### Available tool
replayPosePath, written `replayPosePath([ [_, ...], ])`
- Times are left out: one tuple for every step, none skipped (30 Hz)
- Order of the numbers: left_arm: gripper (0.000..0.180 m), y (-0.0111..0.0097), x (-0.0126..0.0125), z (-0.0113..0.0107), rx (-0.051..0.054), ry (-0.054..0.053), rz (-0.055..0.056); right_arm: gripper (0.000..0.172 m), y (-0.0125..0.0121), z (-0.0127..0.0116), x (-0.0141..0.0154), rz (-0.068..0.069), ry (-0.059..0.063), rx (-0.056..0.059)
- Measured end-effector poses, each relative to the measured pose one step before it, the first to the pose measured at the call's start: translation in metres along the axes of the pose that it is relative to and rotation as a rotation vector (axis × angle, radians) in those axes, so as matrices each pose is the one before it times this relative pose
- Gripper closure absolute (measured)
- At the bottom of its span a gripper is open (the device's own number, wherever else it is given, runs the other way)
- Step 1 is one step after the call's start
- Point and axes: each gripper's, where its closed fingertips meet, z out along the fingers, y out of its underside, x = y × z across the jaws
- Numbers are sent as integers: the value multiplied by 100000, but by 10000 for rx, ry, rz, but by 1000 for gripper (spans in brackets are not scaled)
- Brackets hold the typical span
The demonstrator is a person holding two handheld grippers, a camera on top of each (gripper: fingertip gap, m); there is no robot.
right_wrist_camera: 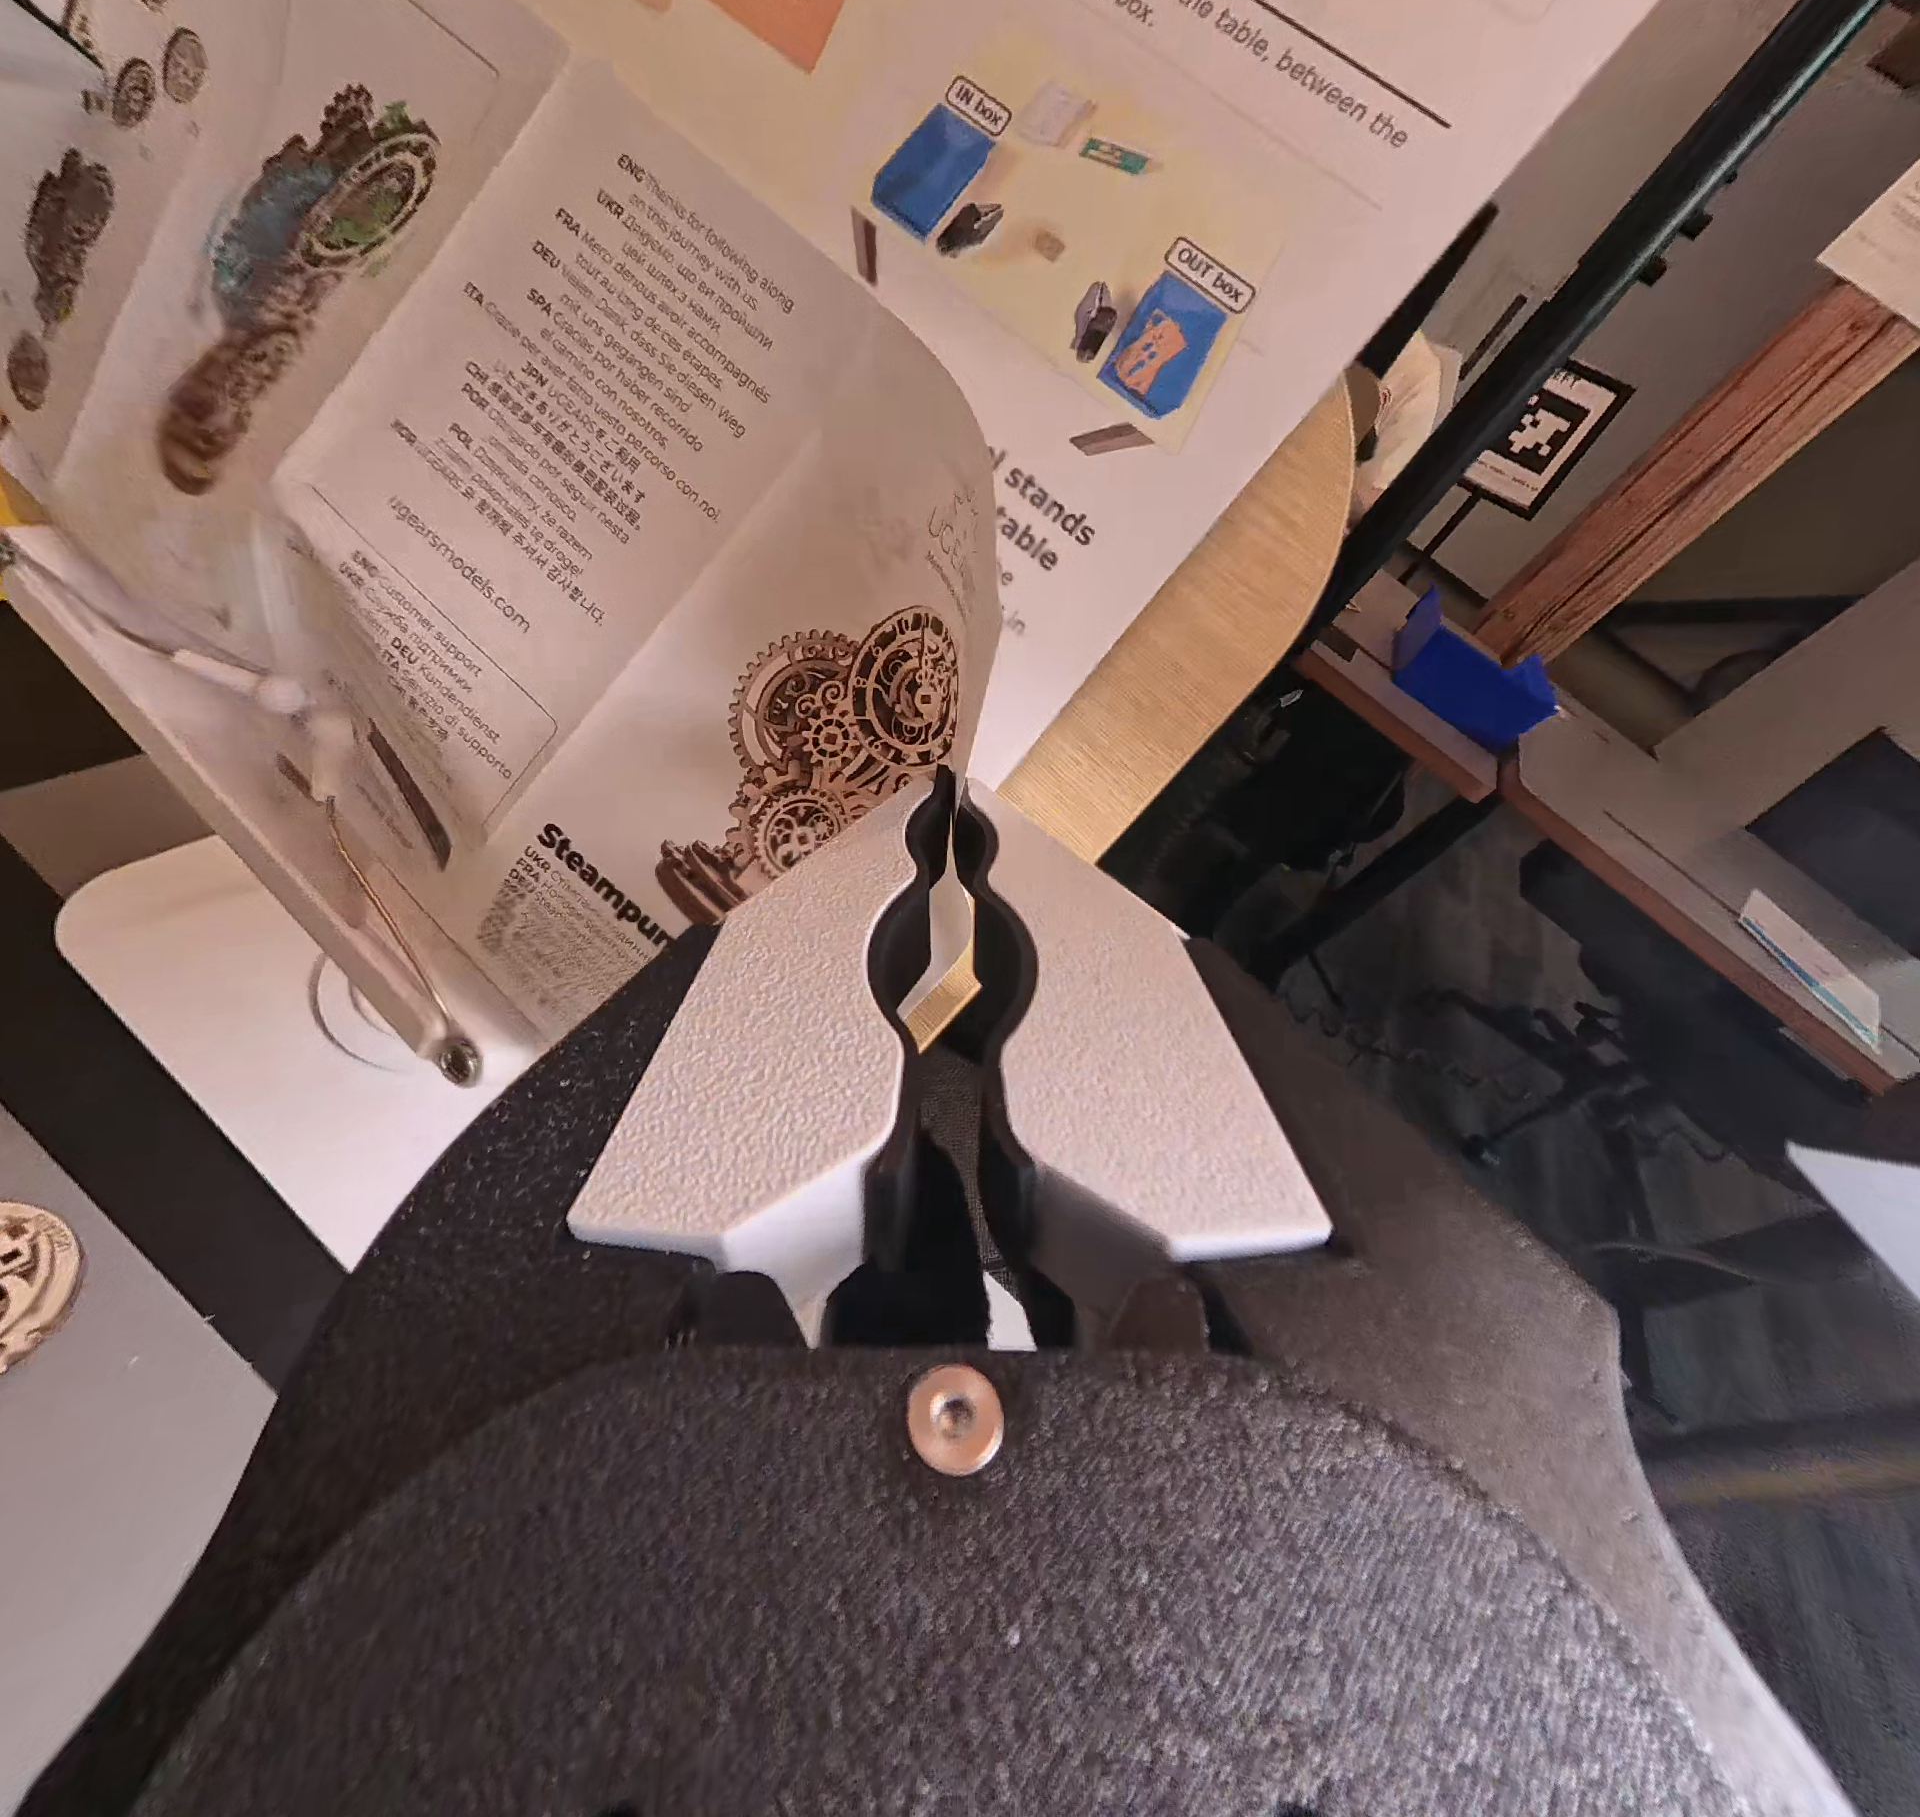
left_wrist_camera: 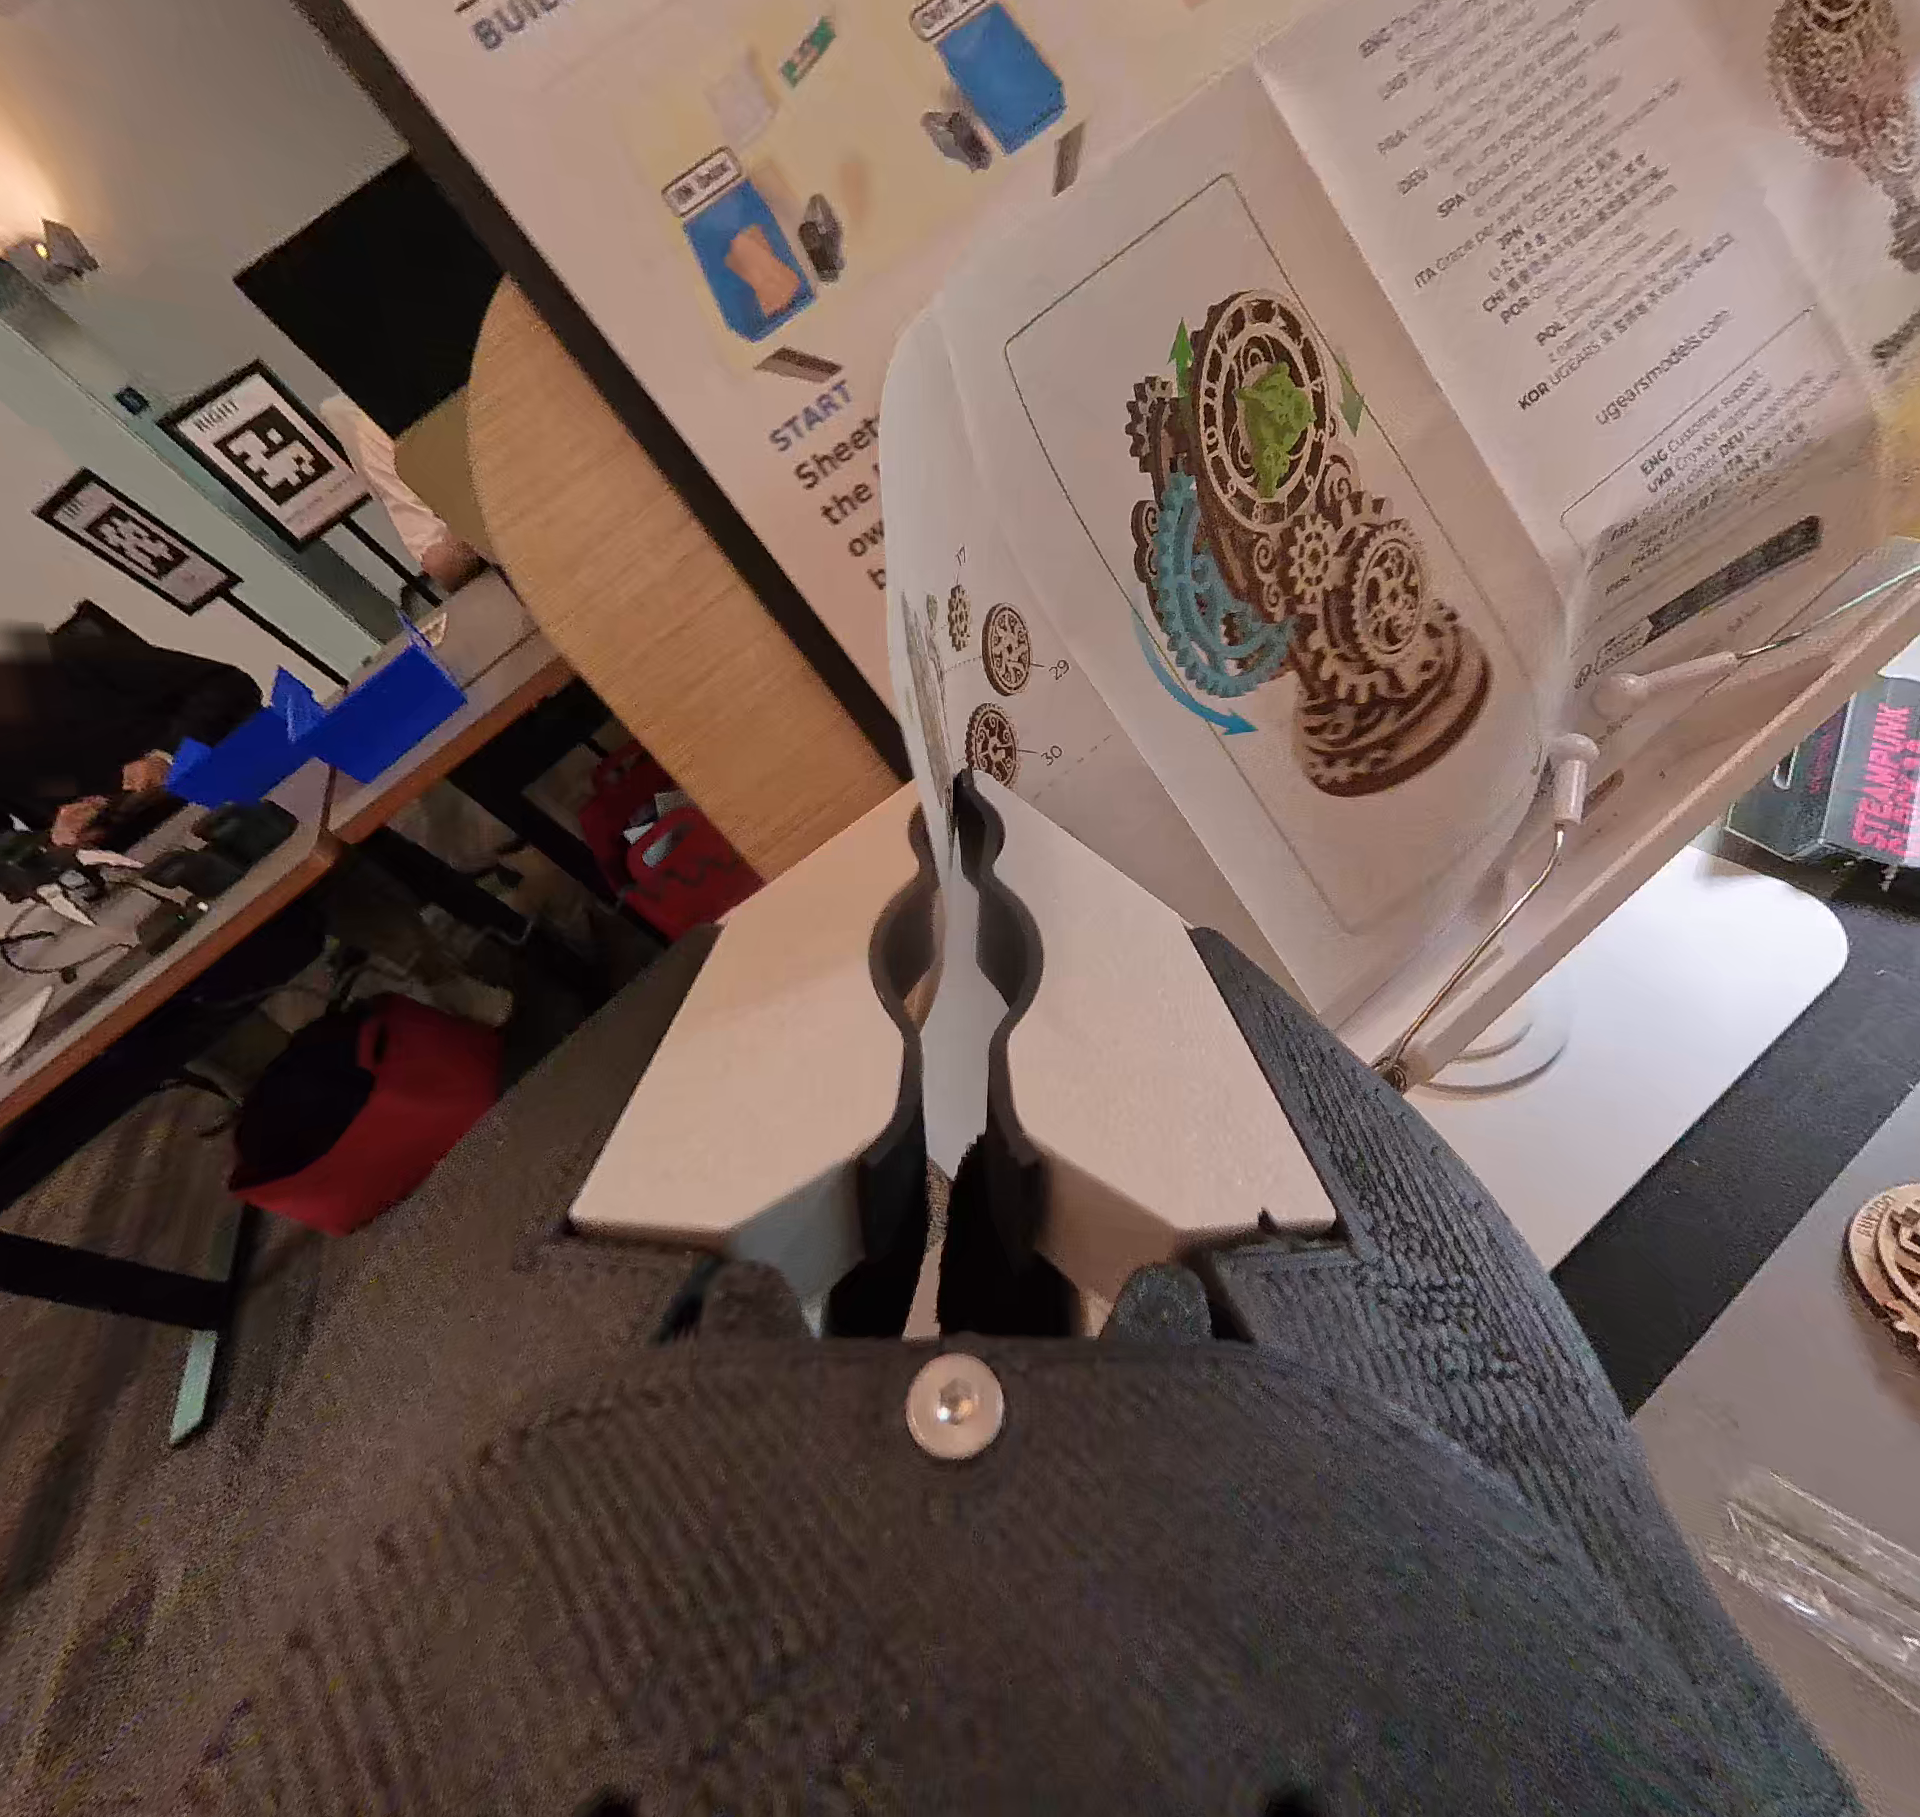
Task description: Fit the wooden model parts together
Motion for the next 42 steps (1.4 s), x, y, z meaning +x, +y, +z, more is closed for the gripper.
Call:
replayPosePath([
  [180, -212, 392, 51, 134, -40, 179, 172, 408, -131, 276, 44, -3, 3],
  [180, -241, 413, 105, 115, -46, 178, 172, 468, -151, 299, 92, -39, -20],
  [180, -252, 464, 191, 89, 6, 182, 172, 420, -167, 329, 79, -14, 12],
  [180, -147, 289, 245, 7, -66, 188, 172, 227, -189, 210, 25, -57, 95],
  [180, -124, 88, 251, 10, -135, 186, 172, 141, -136, 86, -6, -62, 81],
  [180, -120, -23, 201, 51, -110, 86, 172, 114, -19, 16, -14, -11, 1],
  [180, 2, -104, 150, 21, -66, -9, 172, -26, 72, -51, -59, 36, -9],
  [180, 49, -274, 60, 43, -113, 14, 172, -159, 142, -183, -87, 22, 8],
  [180, 116, -370, -35, 79, -131, 63, 172, -262, 172, -250, -26, 16, 50],
  [180, 200, -348, -99, 59, -82, 56, 172, -236, 168, -317, -18, -6, 45],
  [180, 205, -353, -141, 52, -72, 27, 172, -182, 153, -306, -87, -5, 43],
  [180, 103, -175, -147, 95, 20, 7, 172, -41, 115, -109, -122, 76, 12],
  [180, 46, 36, -78, 61, 63, 36, 172, 10, 51, 29, -114, 63, 26],
  [180, -10, 47, -14, 0, -52, 161, 172, 42, -17, 61, -21, -14, 51],
  [180, -101, 103, 65, -12, -122, 253, 172, 86, -76, 166, 10, -15, 33],
  [180, -199, 303, 130, 21, -46, 186, 172, 99, -136, 377, -13, 70, 36],
  [180, -187, 395, 178, 10, -1, 96, 172, 137, -179, 375, -4, 20, 34],
  [180, -162, 306, 154, 19, -27, 53, 172, 159, -184, 273, 51, -54, 33],
  [180, -250, 273, 89, 107, -17, 9, 172, 112, -169, 247, 43, -9, 36],
  [180, -92, 131, 76, 43, -51, -8, 172, 102, -78, 21, -39, -40, -14],
  [180, -22, -12, 13, 27, -43, 19, 172, 82, 21, -97, -126, 11, -61],
  [180, 39, -98, -50, 27, -10, -33, 172, -21, 105, -212, -132, 31, -48],
  [180, 140, -293, -116, 9, -56, -66, 172, -105, 149, -369, -45, -52, -19],
  [180, 192, -398, -169, -10, -82, -16, 172, -160, 154, -412, 42, -85, 4],
  [180, 197, -260, -182, -5, -17, 11, 172, -136, 134, -227, 6, 20, 4],
  [180, 153, 54, -131, -24, 92, 67, 172, 1, 93, -15, -25, 95, -42],
  [180, 78, 152, -83, -62, 39, 183, 172, 31, 38, 61, 6, 39, -16],
  [180, 1, 88, -59, -81, -80, 246, 172, 24, -54, 94, 98, -6, 19],
  [180, -45, 126, 12, -77, -49, 96, 171, 44, -136, 188, 177, 8, -12],
  [178, 39, 81, 44, -126, 27, -168, 167, 59, -190, 225, 217, 24, -66],
  [175, -13, 73, -14, -87, 138, -379, 163, 107, -243, 178, 179, 0, -135],
  [170, -57, 250, -66, -27, 353, -567, 159, 93, -336, 189, 80, 49, -150],
  [163, -56, 194, -102, -21, 360, -699, 155, -72, -507, 280, 12, 160, -56],
  [156, -45, -6, -174, -58, 206, -615, 152, -291, -721, 421, 25, 294, 23],
  [147, -72, -261, -242, -44, -6, -384, 148, -481, -915, 514, 37, 397, 63],
  [140, -36, -372, -259, -47, -87, -200, 144, -817, -1097, 397, 25, 410, 205],
  [136, 48, -458, -236, -62, -119, -169, 144, -1209, -1139, -164, -26, 193, 429],
  [132, 50, -335, -178, -30, -13, -192, 145, -1337, -981, -874, -112, -73, 460],
  [128, 75, -249, -136, -51, 36, -240, 147, -1243, -584, -1630, -204, -357, 373],
  [125, 29, -162, -103, -54, 72, -249, 152, -989, -61, -2320, -233, -658, 233],
  [124, -117, -111, -92, 14, 66, -224, 157, -515, 509, -2665, -248, -807, -12],
  [123, -185, -167, -83, 29, -10, -203, 158, -6, 1072, -2498, -283, -736, -282],
])
